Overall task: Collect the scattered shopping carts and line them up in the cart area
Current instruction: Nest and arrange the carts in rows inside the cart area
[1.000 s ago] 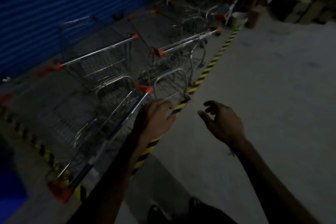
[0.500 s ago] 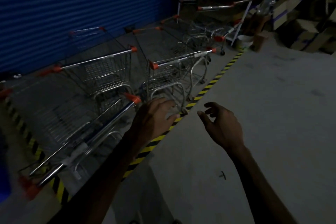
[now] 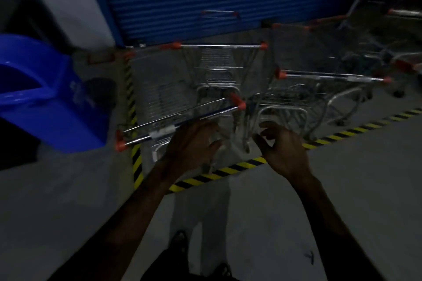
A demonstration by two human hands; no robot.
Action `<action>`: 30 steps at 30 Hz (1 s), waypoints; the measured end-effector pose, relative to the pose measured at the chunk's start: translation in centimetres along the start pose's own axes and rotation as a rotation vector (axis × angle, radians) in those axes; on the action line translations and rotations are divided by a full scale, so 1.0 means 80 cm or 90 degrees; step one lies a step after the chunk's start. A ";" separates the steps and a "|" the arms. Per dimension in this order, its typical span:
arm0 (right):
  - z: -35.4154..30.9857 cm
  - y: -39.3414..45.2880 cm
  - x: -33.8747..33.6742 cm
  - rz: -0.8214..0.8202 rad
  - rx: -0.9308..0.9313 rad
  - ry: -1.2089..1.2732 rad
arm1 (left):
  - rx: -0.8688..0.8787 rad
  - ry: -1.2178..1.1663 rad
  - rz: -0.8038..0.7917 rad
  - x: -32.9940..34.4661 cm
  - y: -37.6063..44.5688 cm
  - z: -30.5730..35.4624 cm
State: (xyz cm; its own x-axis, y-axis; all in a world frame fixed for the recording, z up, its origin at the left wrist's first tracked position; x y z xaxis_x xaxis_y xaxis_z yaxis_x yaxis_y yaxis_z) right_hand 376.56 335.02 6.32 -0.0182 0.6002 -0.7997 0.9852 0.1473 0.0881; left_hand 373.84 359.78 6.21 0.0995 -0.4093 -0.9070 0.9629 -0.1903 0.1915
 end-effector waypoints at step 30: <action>-0.039 0.258 0.199 -0.392 -0.147 -0.402 | -0.308 0.119 -0.224 -0.016 -0.007 -0.226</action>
State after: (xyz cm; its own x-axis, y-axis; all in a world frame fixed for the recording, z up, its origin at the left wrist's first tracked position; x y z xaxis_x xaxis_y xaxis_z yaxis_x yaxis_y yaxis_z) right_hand 396.08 350.08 -2.72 -0.3654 -0.1688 -0.9154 0.7723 0.4940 -0.3993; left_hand 377.68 376.52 0.45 -0.2439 -0.2247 -0.9434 0.9461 0.1586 -0.2824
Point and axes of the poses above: each hand's wrist, its own y-axis towards the middle knuckle, its own x-axis out of the palm, z = x × y, the point moved 1 cm from there along y, towards the middle knuckle, and after that the axes turned 1 degree about -z, right-handed, at the moved point
